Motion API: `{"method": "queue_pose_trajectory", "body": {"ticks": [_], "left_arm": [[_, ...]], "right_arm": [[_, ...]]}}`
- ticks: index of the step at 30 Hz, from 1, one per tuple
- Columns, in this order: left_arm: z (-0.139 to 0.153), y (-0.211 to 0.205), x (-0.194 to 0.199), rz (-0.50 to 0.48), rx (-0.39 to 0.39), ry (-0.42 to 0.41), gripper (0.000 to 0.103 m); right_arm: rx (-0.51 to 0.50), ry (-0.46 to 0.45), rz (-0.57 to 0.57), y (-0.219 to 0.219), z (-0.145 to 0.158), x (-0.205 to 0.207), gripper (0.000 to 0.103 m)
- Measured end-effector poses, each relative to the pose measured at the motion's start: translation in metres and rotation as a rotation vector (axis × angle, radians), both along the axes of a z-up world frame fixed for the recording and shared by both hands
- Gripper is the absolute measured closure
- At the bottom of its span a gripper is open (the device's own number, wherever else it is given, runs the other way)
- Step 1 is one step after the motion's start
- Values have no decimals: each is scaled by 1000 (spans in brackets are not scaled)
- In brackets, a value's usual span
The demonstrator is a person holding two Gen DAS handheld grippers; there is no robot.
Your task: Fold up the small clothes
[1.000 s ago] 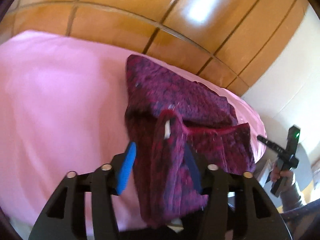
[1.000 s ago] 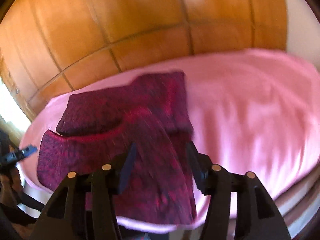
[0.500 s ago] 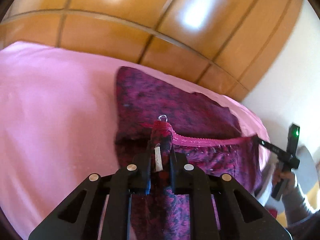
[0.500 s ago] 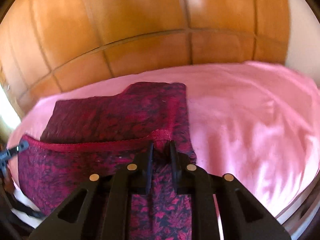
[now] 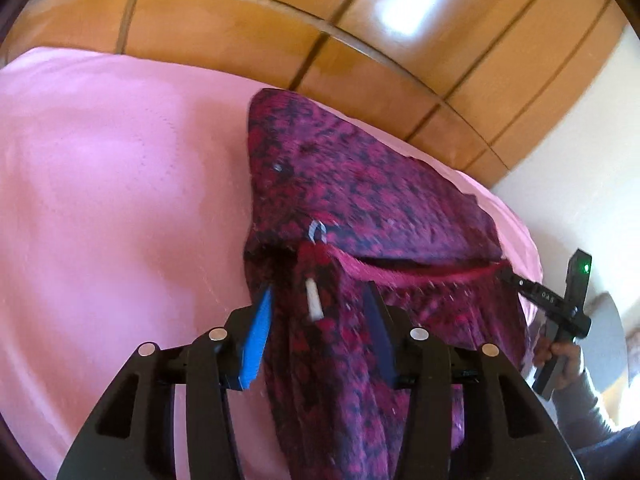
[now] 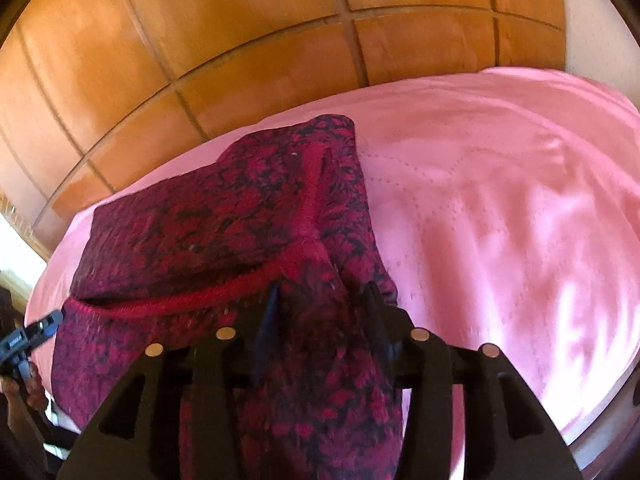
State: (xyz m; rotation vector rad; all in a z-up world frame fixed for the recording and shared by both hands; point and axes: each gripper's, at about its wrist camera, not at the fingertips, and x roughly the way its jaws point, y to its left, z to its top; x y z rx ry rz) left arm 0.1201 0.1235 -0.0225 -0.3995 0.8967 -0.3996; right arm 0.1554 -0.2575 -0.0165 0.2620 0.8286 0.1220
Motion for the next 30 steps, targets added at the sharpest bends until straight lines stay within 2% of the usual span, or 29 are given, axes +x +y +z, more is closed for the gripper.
{"method": "queue_pose_trajectory", "body": {"ticks": [3, 5, 6, 7, 8, 9, 11, 16, 20, 23, 26, 30], "left_arm": [[-5, -9, -5, -33, 39, -6, 59], [-13, -17, 2, -41, 55, 25, 61], [-13, -22, 3, -43, 62, 26, 72], [-13, -26, 2, -33, 80, 17, 76], [-11, -27, 0, -22, 83, 7, 78], [-9, -26, -2, -13, 76, -3, 83], [-2, -24, -12, 26, 85, -34, 83], [7, -25, -34, 68, 92, -86, 90], [19, -30, -52, 63, 118, -127, 91], [32, -31, -62, 62, 119, -157, 91], [50, -28, -64, 58, 95, -203, 91], [64, -24, -47, 63, 86, -255, 91]], "right_arm": [[-40, -15, 30, 5, 3, -15, 49], [-70, -10, 32, 9, -1, -16, 49], [-81, -4, 27, 10, -4, -15, 52], [-81, 5, 25, 11, -8, -14, 58], [-68, 13, 31, 11, -11, -13, 68], [-65, 17, 34, 13, -13, -13, 71], [-80, 9, 40, 16, -11, -16, 79], [-98, 1, 57, 19, -6, -30, 83], [-108, -4, 88, 24, 3, -43, 85], [-70, -25, 92, 22, 18, -52, 85], [-7, -89, 105, 21, 43, -59, 85], [27, -148, 114, 23, 66, -47, 85]]}}
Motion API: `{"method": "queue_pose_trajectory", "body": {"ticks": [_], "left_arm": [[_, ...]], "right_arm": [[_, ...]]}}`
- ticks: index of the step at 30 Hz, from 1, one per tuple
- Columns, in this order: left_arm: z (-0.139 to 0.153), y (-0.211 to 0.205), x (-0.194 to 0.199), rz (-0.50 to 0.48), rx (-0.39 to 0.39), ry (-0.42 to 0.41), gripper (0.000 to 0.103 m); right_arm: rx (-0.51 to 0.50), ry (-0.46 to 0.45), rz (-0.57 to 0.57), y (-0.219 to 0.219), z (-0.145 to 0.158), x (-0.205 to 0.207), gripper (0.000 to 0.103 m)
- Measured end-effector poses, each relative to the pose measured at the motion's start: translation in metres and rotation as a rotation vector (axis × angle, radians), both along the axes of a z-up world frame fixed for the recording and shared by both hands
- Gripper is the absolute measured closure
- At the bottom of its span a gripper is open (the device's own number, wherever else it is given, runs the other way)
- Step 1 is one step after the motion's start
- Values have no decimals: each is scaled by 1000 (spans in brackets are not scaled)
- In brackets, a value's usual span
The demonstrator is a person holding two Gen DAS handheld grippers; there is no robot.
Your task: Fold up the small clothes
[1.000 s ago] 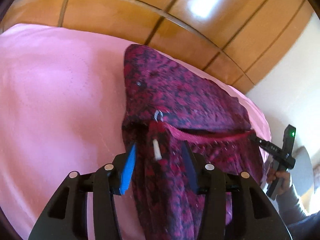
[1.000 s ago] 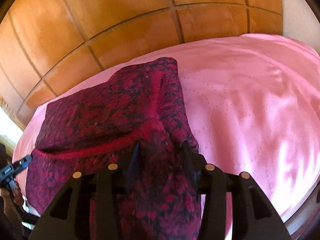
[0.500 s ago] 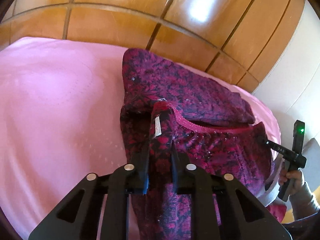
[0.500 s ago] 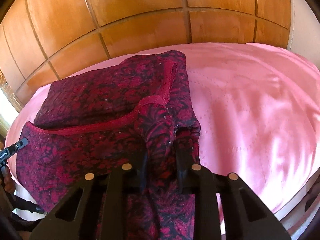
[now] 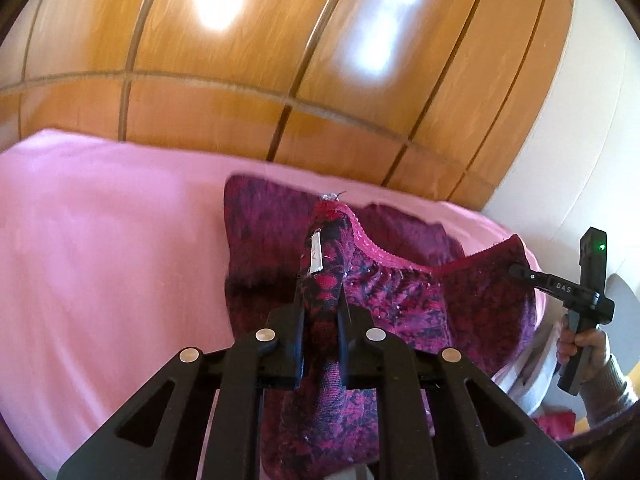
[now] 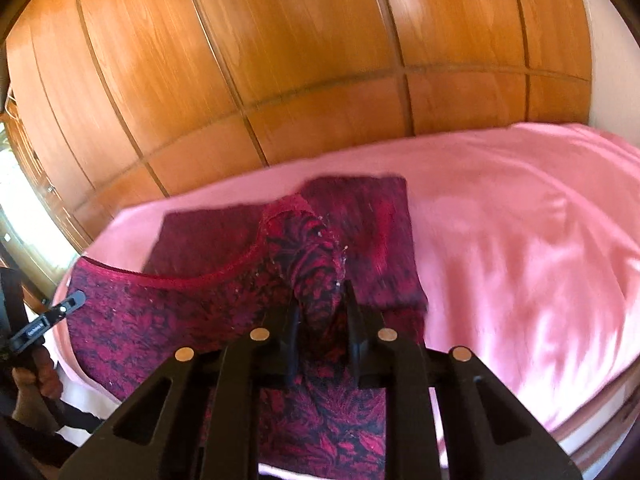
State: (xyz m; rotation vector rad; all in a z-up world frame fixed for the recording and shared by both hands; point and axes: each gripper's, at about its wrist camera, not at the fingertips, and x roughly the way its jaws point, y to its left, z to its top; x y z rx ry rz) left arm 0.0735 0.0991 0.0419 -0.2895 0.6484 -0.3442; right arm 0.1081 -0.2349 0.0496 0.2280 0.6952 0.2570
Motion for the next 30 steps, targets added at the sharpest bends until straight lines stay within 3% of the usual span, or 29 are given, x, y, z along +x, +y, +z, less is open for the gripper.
{"method": "queue_pose_trajectory", "body": {"ticks": [5, 12, 18, 22, 27, 30], "left_arm": [[9, 6, 49, 37, 8, -36, 91], [9, 8, 124, 80, 48, -22, 91], [0, 5, 187, 113, 90, 15, 91], [-24, 5, 220, 139, 111, 97, 91], [-83, 8, 265, 151, 129, 322, 91], [-92, 10, 272, 150, 109, 353, 90]], "right_arm": [[6, -41, -28, 4, 15, 44, 85], [35, -39, -97, 1, 21, 113, 86], [-5, -14, -144, 6, 14, 175, 86], [-43, 62, -181, 4, -11, 213, 86], [-69, 221, -229, -9, -66, 249, 84], [-32, 257, -239, -18, -78, 259, 81]]}}
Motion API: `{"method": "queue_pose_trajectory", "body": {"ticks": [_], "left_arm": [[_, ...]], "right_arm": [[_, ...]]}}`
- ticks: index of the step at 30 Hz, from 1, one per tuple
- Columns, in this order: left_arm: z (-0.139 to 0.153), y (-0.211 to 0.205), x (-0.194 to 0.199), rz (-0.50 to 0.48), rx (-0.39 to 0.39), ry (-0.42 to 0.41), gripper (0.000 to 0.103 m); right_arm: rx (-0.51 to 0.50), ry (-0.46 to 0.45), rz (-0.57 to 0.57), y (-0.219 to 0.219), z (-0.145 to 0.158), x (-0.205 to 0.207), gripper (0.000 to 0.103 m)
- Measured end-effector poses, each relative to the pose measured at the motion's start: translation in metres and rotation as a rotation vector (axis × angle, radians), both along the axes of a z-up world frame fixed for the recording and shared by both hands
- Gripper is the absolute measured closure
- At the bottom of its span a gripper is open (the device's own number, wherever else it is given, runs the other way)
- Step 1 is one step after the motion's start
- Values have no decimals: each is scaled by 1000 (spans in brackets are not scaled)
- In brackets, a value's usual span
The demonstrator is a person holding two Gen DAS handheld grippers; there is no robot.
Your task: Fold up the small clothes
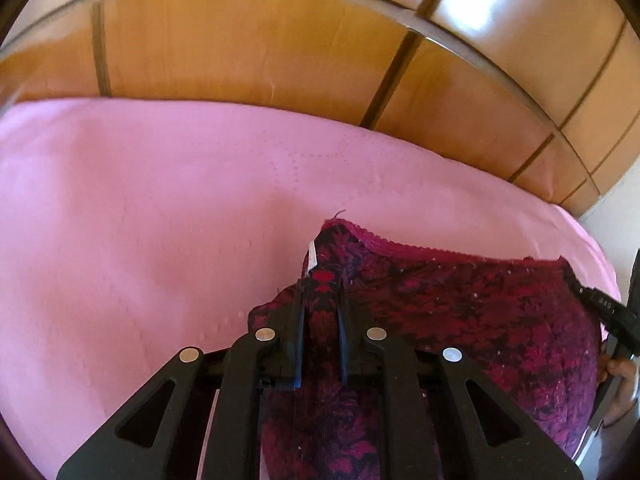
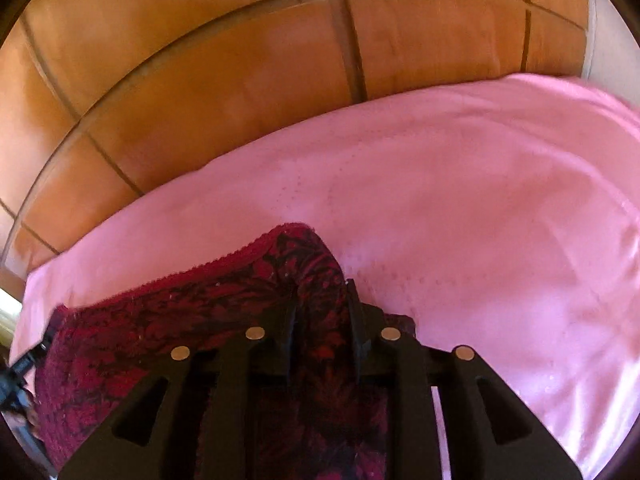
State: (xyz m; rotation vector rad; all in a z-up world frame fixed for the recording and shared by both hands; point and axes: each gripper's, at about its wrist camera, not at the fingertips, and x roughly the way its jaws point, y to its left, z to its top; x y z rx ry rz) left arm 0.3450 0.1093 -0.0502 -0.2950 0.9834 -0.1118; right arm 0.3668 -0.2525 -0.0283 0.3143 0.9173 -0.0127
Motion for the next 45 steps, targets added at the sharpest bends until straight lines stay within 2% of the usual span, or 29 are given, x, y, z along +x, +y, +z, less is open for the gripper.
{"method": "queue_pose_trajectory", "body": {"ticks": [1, 3, 5, 6, 7, 9, 12, 15, 19, 21, 23, 24, 27, 28, 29, 30, 33, 36, 39, 42, 45], "left_arm": [[3, -1, -1, -6, 4, -2, 87], [14, -2, -11, -14, 12, -27, 86], [23, 2, -22, -10, -15, -41, 85], [27, 5, -29, -4, -25, -52, 78], [31, 8, -37, 4, -28, -61, 65], [36, 17, -64, 16, -71, -83, 59], [31, 28, -100, 2, -135, -92, 58], [24, 38, -143, -10, -217, -106, 53], [13, 40, -192, -25, -280, -105, 52], [6, 37, -209, -37, -324, -93, 50], [-1, 29, -223, -45, -323, -94, 46], [-4, 25, -226, -51, -328, -90, 46], [-11, 19, -227, -55, -353, -80, 47], [-12, 17, -226, -61, -356, -74, 68], [-13, 14, -224, -76, -358, -63, 75], [-12, 15, -224, -73, -342, -64, 86], [-4, 20, -231, -74, -352, -85, 91], [8, 28, -237, -73, -405, -100, 93], [18, 29, -250, -98, -414, -114, 93], [19, 25, -266, -121, -420, -92, 93], [8, 18, -280, -132, -378, -36, 93]], "right_arm": [[-4, 6, 3, 0, 1, 0, 79], [-9, 4, 15, -1, 5, -2, 64], [-13, -30, 24, -3, 17, -13, 50], [-19, -52, 24, -2, 24, -23, 43], [-21, -70, 26, -3, 29, -31, 41], [4, -108, 37, -6, 40, -58, 36], [61, -142, 71, -10, 44, -95, 33], [122, -150, 105, -21, 39, -140, 33], [117, -117, 116, -29, 25, -193, 33], [139, -95, 117, -31, 13, -214, 35], [136, -71, 112, -30, 0, -224, 40], [142, -64, 110, -30, -4, -224, 49], [128, -52, 114, -26, -10, -221, 66], [120, -51, 116, -24, -8, -220, 69], [109, -52, 116, -23, -5, -220, 77], [102, -54, 117, -23, 0, -222, 81], [111, -72, 120, -28, 12, -226, 85], [162, -97, 115, -36, 23, -230, 86], [173, -107, 129, -41, 33, -244, 86], [191, -90, 130, -49, 34, -258, 86], [186, -29, 126, -50, 20, -269, 86]]}}
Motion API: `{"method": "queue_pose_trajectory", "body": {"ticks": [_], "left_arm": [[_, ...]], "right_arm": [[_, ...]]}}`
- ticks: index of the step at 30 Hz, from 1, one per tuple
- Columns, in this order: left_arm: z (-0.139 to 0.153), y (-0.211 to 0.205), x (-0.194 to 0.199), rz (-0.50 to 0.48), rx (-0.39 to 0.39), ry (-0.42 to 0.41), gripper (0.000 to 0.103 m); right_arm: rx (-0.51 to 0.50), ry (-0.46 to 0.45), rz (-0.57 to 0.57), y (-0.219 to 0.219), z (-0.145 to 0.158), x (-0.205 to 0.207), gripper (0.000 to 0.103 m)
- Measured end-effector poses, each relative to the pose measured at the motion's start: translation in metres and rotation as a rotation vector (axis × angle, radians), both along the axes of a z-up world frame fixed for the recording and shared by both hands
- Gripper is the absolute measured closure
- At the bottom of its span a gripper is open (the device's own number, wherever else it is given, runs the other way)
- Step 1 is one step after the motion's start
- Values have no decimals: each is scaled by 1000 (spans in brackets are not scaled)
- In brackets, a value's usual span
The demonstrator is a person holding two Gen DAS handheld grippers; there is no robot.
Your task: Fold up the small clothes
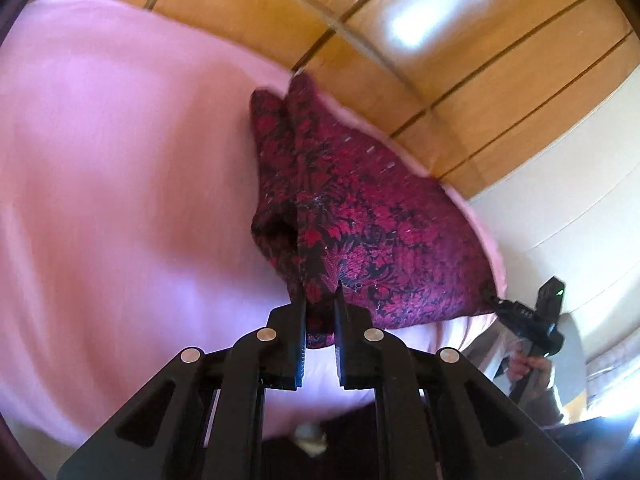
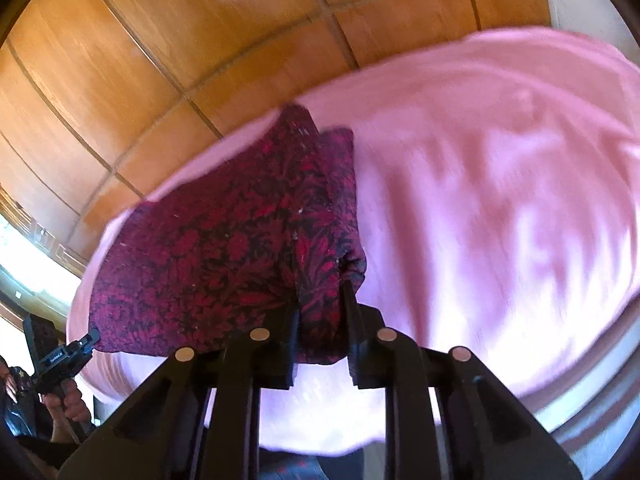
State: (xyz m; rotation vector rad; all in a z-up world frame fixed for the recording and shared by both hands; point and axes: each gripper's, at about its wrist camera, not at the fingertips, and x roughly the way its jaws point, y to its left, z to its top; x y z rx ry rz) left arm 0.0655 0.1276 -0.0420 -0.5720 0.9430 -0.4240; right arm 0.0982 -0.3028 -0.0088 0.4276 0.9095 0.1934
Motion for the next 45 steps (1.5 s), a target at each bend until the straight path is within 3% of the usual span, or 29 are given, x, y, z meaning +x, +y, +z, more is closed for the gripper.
{"method": "queue_pose_trajectory", "body": {"ticks": [2, 4, 7, 8, 10, 16, 17, 18, 19, 23, 27, 30, 32, 37, 38, 40, 42, 45], "left_arm": [[0, 1, -3, 18, 10, 0, 91], [4, 11, -1, 33, -45, -16, 87], [19, 22, 17, 73, -43, -64, 84], [23, 24, 28, 80, -37, -74, 80], [27, 26, 42, 79, -51, -86, 56], [23, 13, 103, 68, -63, -48, 56], [22, 9, 112, 67, -60, -44, 59], [22, 5, 121, 61, -56, -41, 74], [22, 2, 125, 56, -44, -39, 92], [35, -7, 127, 94, 54, -94, 93], [2, -9, 134, 142, 169, 8, 93], [-3, -7, 136, 177, 177, 32, 84], [19, -16, 132, 218, 271, -21, 74], [57, -45, 117, 207, 424, -144, 72], [63, -53, 116, 186, 456, -169, 72], [71, -63, 109, 171, 489, -206, 53], [74, -70, 112, 156, 496, -233, 51], [77, -84, 111, 127, 529, -258, 51]], "right_arm": [[-3, 30, 2, -1, -10, -5, 86], [6, 24, 2, -1, -10, -5, 81], [-2, -14, -23, -2, 2, 1, 64], [-14, -36, -35, -3, 9, 5, 53], [-30, -75, -42, 0, 20, 12, 51], [-87, -142, -19, 26, 42, 48, 49], [-90, -155, -6, 34, 45, 57, 47], [-93, -164, 6, 41, 47, 63, 46], [-99, -169, 19, 49, 48, 69, 46], [-138, -153, 66, 76, 42, 100, 45], [-204, -52, 42, 80, 4, 131, 44], [-203, -77, 21, 77, -11, 141, 44], [-219, -85, 12, 80, -11, 142, 44], [-229, -115, -2, 83, -8, 135, 40], [-229, -126, -6, 85, -4, 132, 35], [-229, -143, -5, 89, 4, 124, 26], [-250, -164, -5, 96, 14, 114, 20], [-249, -191, 16, 104, 24, 99, 20]]}}
